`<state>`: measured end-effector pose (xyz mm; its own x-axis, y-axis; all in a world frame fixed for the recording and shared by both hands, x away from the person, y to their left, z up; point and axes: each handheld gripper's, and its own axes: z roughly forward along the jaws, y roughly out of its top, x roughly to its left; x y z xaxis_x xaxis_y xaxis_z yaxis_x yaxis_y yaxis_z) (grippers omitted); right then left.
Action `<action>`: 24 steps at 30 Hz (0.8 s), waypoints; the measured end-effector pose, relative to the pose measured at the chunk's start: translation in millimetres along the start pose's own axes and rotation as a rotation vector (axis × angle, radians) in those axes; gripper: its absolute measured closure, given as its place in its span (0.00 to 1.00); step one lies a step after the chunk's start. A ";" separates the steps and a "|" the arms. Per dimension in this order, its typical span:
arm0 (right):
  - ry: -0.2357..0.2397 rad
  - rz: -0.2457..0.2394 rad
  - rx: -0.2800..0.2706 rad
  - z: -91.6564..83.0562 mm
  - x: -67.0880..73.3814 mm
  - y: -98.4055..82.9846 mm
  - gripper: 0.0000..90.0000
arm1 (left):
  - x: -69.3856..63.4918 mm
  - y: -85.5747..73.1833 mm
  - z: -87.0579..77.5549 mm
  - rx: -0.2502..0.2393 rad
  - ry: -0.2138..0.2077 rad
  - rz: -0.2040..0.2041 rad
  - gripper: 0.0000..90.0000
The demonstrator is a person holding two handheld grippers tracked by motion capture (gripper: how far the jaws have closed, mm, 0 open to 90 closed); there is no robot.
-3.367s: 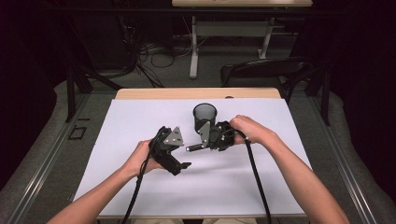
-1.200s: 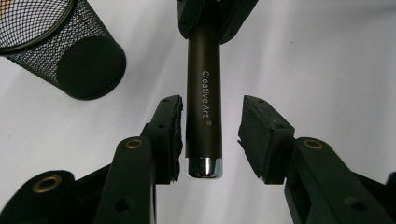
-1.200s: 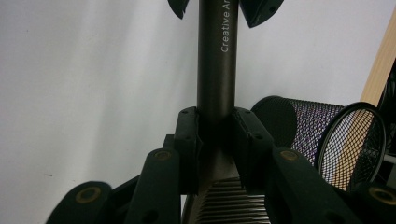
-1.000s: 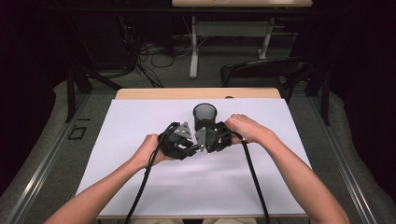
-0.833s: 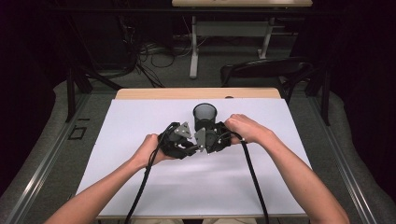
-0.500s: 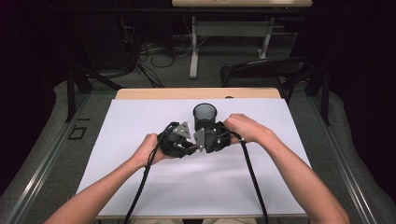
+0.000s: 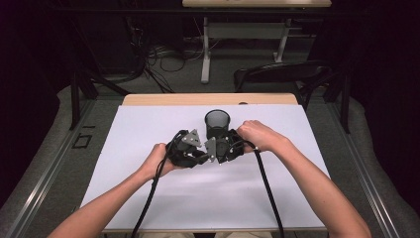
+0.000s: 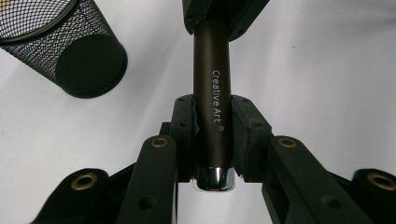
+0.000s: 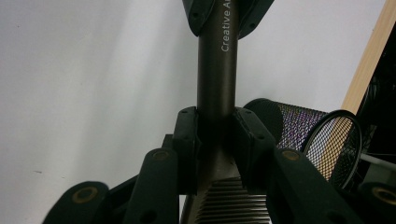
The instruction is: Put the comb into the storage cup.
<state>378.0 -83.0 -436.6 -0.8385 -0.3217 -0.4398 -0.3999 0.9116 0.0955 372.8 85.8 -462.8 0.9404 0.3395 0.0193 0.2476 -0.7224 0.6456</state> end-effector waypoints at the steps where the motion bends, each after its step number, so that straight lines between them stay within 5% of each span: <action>1: -0.001 -0.001 0.000 -0.2 -0.1 0.1 0.79 | 0.3 -0.3 -1.0 0.000 -0.005 0.006 0.81; 7: -0.011 -0.002 0.003 1.4 -1.9 1.0 0.70 | -1.3 1.6 -4.8 0.011 -0.009 0.055 0.81; 14: -0.019 0.055 -0.005 2.2 -4.0 0.9 0.42 | -3.2 2.1 -6.7 -0.019 -0.015 0.053 0.81; 24: -0.047 0.134 -0.085 -6.7 -8.1 -5.2 0.16 | 0.2 -3.9 -7.8 -0.039 -0.009 0.040 0.81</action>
<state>384.4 -86.8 -427.5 -0.8689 -0.1849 -0.4592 -0.3174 0.9200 0.2301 370.1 93.4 -459.4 0.9515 0.3053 0.0384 0.2009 -0.7108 0.6741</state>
